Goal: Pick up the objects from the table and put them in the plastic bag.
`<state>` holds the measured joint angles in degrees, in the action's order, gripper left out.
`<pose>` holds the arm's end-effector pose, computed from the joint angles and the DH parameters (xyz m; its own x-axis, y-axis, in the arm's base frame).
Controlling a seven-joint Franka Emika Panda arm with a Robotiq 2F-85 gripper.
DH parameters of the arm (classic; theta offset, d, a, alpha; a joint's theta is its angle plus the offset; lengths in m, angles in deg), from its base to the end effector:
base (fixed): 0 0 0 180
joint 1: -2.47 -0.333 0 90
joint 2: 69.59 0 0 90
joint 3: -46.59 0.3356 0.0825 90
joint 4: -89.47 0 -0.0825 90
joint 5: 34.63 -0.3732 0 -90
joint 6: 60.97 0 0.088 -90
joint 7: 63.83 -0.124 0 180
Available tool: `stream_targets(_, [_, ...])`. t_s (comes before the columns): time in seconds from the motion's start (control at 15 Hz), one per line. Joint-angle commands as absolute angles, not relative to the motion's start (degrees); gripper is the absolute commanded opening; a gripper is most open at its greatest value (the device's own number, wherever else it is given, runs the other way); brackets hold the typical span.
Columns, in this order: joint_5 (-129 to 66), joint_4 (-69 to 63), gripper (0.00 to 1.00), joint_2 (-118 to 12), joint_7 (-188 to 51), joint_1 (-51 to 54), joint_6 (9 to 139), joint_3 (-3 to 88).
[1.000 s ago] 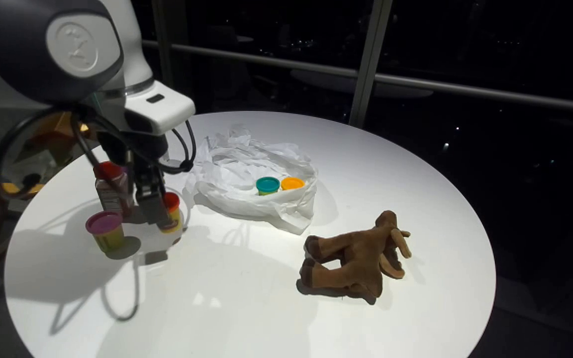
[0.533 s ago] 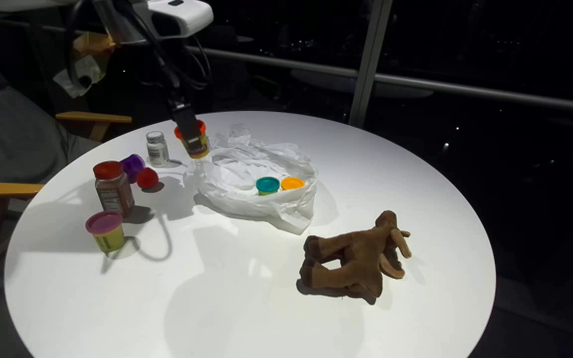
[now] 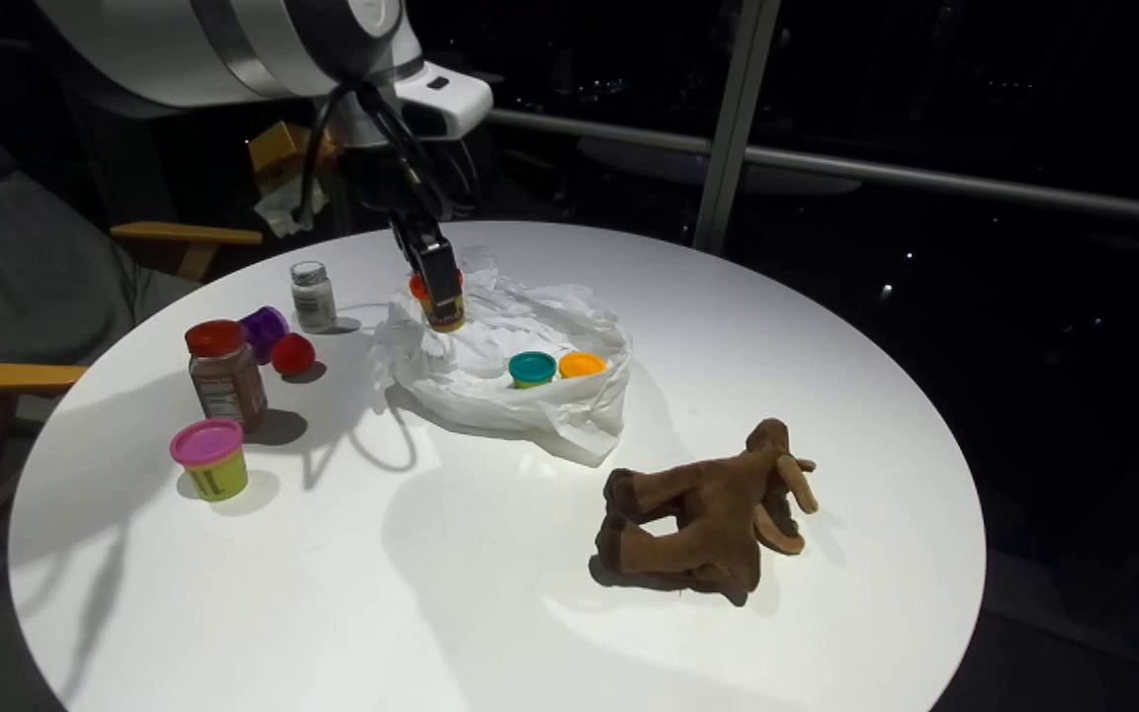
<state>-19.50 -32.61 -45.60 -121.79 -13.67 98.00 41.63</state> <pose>0.5875 0.1274 0.2411 0.8090 -0.5285 0.2574 -0.5292 -0.8454 -0.0723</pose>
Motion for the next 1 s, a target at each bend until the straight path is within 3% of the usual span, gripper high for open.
stream_targets(0.0, [-22.8,-27.7,0.25,-39.9,-118.3,-12.6,97.6,42.0])
stream_targets(0.53, [-26.8,-27.3,0.25,-35.0,-115.5,-13.5,102.0,40.1])
stream_targets(0.67, [-27.6,-27.7,0.77,-35.2,-115.6,-13.8,104.5,39.9])
stream_targets(0.8, [-27.6,-29.1,0.80,-37.3,-115.7,-15.2,107.0,38.8])
stream_targets(0.93, [-26.1,-30.6,0.93,-39.5,-116.8,-18.8,109.2,35.4])
